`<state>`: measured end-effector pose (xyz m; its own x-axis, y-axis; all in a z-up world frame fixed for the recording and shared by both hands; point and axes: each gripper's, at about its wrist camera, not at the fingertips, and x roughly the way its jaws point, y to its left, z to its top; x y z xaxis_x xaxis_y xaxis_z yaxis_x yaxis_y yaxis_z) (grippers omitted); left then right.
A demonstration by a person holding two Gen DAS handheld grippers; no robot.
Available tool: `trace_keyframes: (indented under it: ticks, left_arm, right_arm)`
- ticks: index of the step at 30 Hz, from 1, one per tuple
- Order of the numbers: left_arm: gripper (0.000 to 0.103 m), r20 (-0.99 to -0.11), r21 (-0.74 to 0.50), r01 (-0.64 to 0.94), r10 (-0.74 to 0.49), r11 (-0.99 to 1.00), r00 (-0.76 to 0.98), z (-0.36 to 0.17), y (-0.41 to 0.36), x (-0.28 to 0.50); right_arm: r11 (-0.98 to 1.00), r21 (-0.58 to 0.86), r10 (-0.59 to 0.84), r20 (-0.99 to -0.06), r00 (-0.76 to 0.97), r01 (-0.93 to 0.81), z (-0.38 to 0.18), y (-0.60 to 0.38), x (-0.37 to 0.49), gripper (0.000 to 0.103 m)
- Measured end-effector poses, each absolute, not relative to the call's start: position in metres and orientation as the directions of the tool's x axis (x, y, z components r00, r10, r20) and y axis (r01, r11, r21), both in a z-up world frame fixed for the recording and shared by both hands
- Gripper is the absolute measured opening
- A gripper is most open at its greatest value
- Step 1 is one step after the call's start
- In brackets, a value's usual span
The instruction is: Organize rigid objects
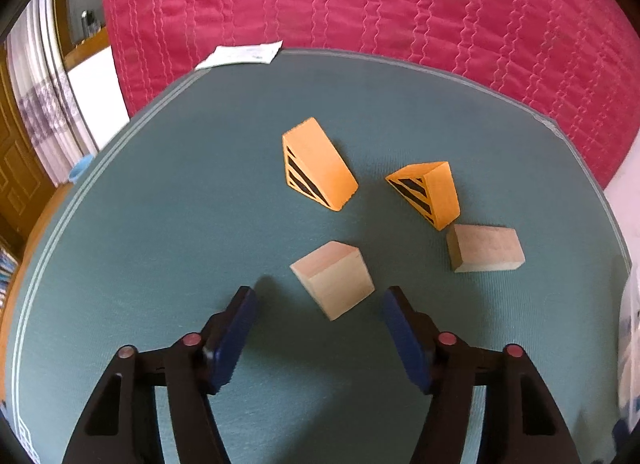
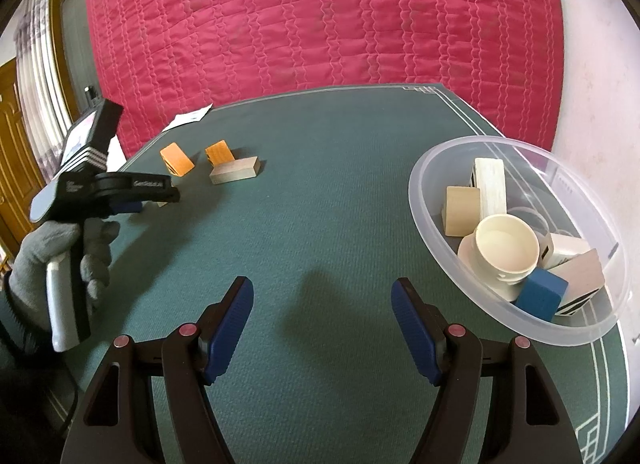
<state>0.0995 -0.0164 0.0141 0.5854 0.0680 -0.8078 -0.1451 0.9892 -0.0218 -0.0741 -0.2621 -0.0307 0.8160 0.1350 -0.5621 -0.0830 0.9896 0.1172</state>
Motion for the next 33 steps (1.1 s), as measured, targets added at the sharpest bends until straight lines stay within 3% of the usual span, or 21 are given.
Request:
trace_keyframes:
  ticks: [8,19,22,33]
  left_arm:
    - [0.063,-0.792,0.001,-0.141,0.087,0.99,0.604,0.012,-0.021,0.099]
    - [0.02,-0.767,-0.024,-0.015,-0.009,1.0,0.641,0.015,0.003,0.078]
    - [0.016,-0.766,-0.041,-0.005,-0.028,0.999,0.642,0.016,0.012,0.076]
    - [0.017,-0.766,-0.079,-0.02,-0.048,0.997,0.641,0.02,0.012,0.077]
  right_arm:
    - [0.989,0.119,0.136,-0.563,0.815,-0.084,-0.03,-0.262,-0.075,0.073]
    - [0.989,0.118,0.137,-0.565,0.814,-0.084,-0.03,-0.26,-0.077,0.073]
    - [0.99,0.118,0.136,-0.57,0.81,-0.083,-0.03,-0.258,-0.077,0.073]
    - [0.987,0.125,0.158,-0.589,0.793,-0.103,-0.032,-0.249,-0.069,0.073]
